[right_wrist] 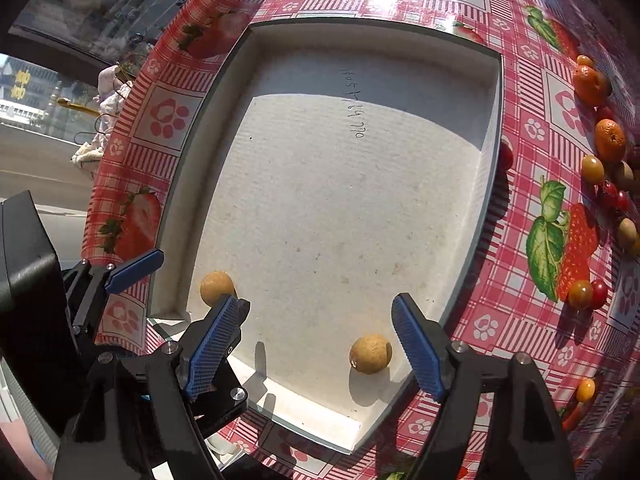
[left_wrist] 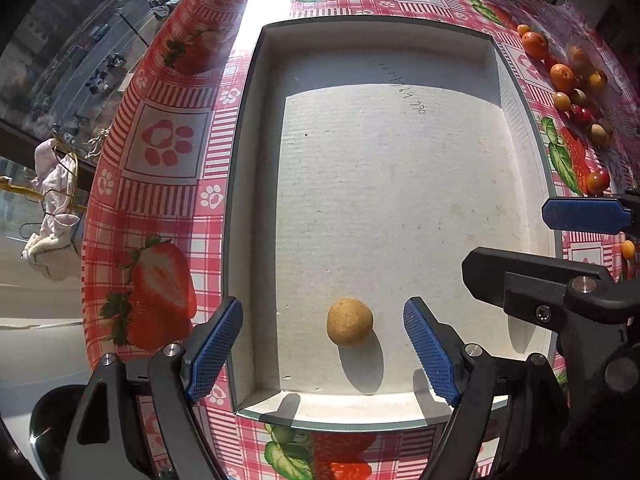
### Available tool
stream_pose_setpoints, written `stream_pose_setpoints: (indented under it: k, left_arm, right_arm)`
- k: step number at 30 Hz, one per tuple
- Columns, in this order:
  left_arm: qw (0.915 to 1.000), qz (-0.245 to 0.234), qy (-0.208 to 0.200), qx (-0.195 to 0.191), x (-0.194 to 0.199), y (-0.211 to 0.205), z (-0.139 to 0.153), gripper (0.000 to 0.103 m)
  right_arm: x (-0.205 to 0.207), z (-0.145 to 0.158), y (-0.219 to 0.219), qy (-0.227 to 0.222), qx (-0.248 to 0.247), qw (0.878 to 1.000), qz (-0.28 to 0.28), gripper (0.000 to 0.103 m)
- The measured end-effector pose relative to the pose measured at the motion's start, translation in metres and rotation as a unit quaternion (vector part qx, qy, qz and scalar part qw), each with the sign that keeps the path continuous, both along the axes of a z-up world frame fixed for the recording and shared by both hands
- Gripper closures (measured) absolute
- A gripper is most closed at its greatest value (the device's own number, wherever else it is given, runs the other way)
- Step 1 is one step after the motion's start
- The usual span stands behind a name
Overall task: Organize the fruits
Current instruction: 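Move both open grippers back toward the fruits on the tablecloth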
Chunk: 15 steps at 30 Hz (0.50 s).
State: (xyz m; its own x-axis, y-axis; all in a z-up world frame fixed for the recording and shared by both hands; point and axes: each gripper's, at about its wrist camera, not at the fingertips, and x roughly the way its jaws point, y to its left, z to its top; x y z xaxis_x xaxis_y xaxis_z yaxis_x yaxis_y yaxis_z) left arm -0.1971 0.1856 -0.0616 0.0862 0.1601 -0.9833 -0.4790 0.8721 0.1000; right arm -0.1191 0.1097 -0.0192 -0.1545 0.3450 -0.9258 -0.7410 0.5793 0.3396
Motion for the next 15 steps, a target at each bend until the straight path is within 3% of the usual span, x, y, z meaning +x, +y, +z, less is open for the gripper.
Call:
stream_pose_setpoints:
  k: [6, 15]
  left_arm:
    - [0.9993, -0.035, -0.014, 0.004, 0.018, -0.027, 0.01, 0.019]
    - [0.9933, -0.109, -0.038, 0.001, 0.051, -0.091, 0.031, 0.019]
  right_arm:
    - [0.016, 0.022, -0.035, -0.019, 0.011, 0.999, -0.037, 0.021]
    - [0.052, 0.017, -0.127, -0.022, -0.005, 0.992, -0.127, 0.021]
